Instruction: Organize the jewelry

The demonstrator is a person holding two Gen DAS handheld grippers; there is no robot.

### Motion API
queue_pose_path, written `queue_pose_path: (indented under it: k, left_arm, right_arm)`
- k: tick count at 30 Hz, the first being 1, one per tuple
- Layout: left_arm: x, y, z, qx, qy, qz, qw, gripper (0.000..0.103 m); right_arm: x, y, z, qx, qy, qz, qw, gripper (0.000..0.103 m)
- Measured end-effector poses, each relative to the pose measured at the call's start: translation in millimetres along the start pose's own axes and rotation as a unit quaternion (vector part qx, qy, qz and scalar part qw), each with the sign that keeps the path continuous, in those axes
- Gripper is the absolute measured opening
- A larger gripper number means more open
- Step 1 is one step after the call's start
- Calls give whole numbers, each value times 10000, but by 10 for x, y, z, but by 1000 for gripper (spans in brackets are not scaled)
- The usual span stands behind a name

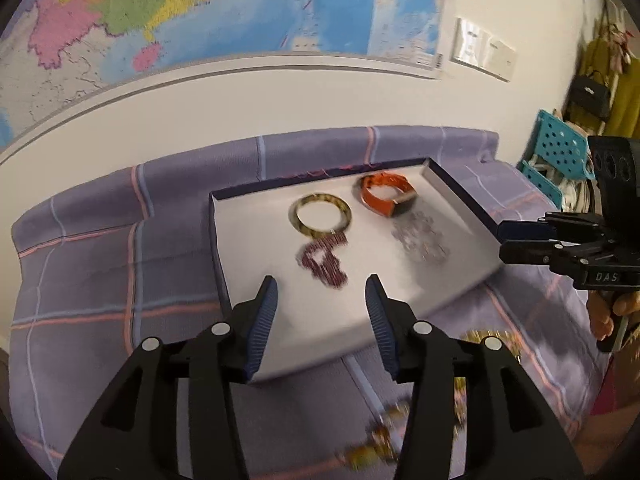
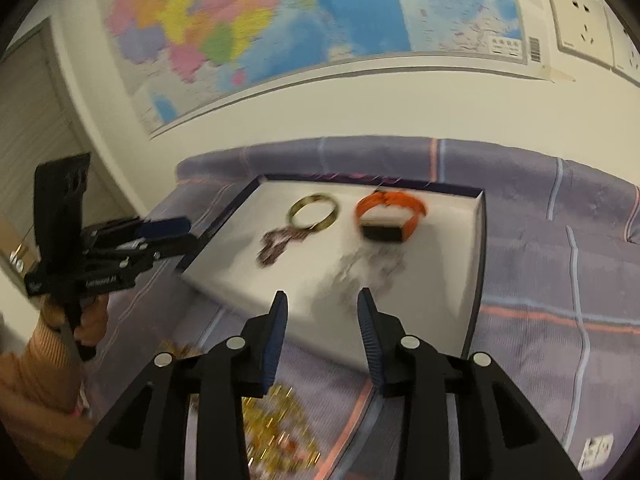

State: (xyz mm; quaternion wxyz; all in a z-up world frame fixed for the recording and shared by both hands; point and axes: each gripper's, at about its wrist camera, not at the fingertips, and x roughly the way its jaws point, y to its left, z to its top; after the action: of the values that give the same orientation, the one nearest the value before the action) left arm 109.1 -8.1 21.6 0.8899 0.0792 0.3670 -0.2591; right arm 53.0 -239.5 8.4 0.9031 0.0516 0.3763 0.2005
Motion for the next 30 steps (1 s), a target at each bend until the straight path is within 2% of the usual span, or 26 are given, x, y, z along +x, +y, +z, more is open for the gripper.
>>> queue_pose_path:
  k: [4, 9, 14, 21, 24, 25, 26, 27, 30]
  left_arm:
    - [-134, -93, -221, 42, 63, -151, 9999, 47]
    - [-162, -123, -479, -24, 189, -155, 9997, 47]
    - [-164, -129, -665, -208, 283, -197, 9992, 47]
    - [-214, -102, -793, -394, 297, -198, 9986, 49]
    - [-228, -95, -811, -445, 293, -227, 9983, 50]
    - [-223, -98, -821, -456, 303, -222, 9983, 50]
    - [-217, -99, -825, -456, 317, -214, 9982, 50]
    - [-216, -106, -831, -454, 325, -208, 9982, 50]
    - [-228, -122, -857, -458, 323, -238, 9981, 50]
  right_arm:
    - [-52, 196, -239, -216, 218, 44, 9995, 34]
    - [24, 373, -464, -456, 490, 4, 9978, 34]
    - [155, 517, -552, -645, 653, -1, 9958, 34]
    - [365, 642, -598, -915, 828, -232, 9921, 34]
    - [404, 683, -598, -1093, 821, -454, 9896, 33]
    - [417, 687, -598, -1147, 814, -552, 9885, 31]
    - [427, 687, -596, -1181, 820, -659, 9874, 24]
    - [438, 672, -593, -1158, 852, -674, 9873, 11]
    - [419, 575, -584, -907, 860, -554, 9906, 9]
